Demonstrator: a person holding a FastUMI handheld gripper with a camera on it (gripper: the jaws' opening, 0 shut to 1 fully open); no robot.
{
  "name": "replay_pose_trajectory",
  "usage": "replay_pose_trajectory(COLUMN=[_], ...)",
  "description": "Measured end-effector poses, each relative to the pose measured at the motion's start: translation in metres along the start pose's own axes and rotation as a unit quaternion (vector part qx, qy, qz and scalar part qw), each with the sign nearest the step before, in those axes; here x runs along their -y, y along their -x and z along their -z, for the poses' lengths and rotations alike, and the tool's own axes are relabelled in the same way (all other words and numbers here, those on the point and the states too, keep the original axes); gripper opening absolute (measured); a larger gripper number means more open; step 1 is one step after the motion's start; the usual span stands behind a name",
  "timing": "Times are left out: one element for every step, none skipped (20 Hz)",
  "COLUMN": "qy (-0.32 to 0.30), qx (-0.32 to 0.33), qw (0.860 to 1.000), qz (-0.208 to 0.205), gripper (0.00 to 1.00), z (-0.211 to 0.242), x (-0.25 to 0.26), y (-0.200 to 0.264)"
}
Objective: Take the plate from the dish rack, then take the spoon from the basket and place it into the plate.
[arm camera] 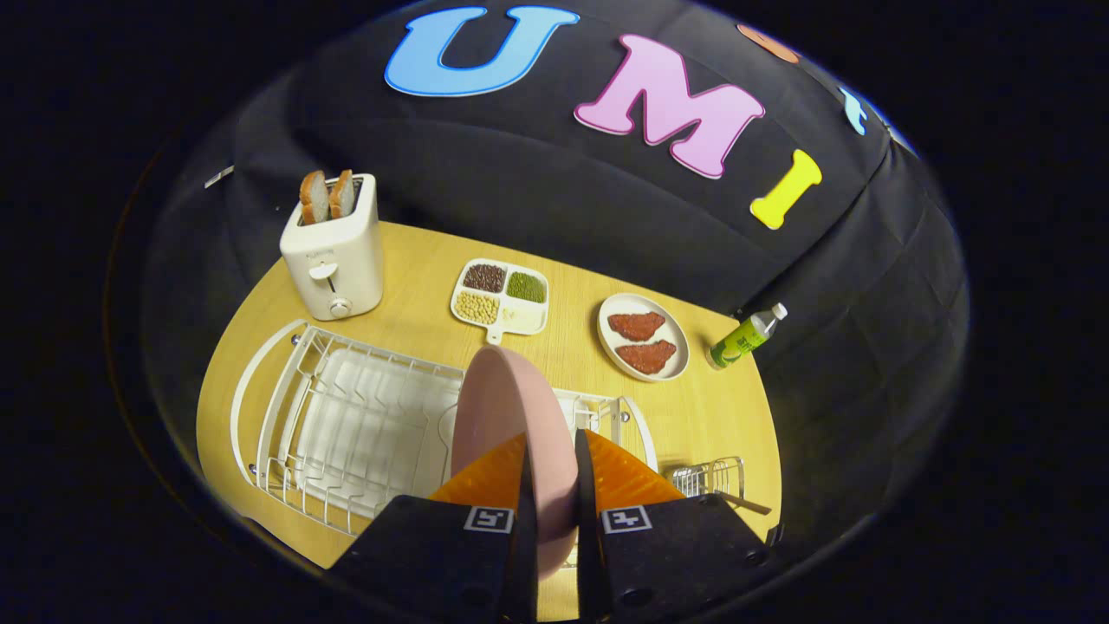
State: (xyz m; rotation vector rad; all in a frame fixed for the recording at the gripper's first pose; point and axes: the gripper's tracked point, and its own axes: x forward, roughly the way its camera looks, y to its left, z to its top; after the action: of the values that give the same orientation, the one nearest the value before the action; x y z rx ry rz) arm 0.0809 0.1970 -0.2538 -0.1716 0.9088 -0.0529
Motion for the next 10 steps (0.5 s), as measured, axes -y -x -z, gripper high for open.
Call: replay_pose_trajectory(qy=[-0.001, -0.003, -0.007, -0.015, -0.023, -0.031, -0.040, -0.050, -0.062, -0.074], qx=[0.008, 0.011, 0.014, 0.013, 0.015, 0.019, 0.022, 0.023, 0.027, 0.030], qw=[1.000, 1.000, 1.000, 1.000, 0.999, 0.999, 0.998, 0.997, 0.995, 0.994], qz=[-0.004, -0.010, -0.016, -0.021, -0.029, -0.036, -0.044, -0.054, -0.067, -0.082], gripper=[0.22, 0.22, 0.22, 0.22, 0.22, 0.22, 0.22, 0.22, 0.22, 0.22], z=[-0.005, -0.008, -0.009, -0.007, -0.007, -0.008, -0.009, -0.009, -0.009, -0.008], x=[0.002, 0.003, 0.005, 0.007, 0.011, 0.015, 0.020, 0.025, 0.030, 0.035], y=[0.004, 0.007, 0.009, 0.012, 0.015, 0.018, 0.022, 0.027, 0.033, 0.040])
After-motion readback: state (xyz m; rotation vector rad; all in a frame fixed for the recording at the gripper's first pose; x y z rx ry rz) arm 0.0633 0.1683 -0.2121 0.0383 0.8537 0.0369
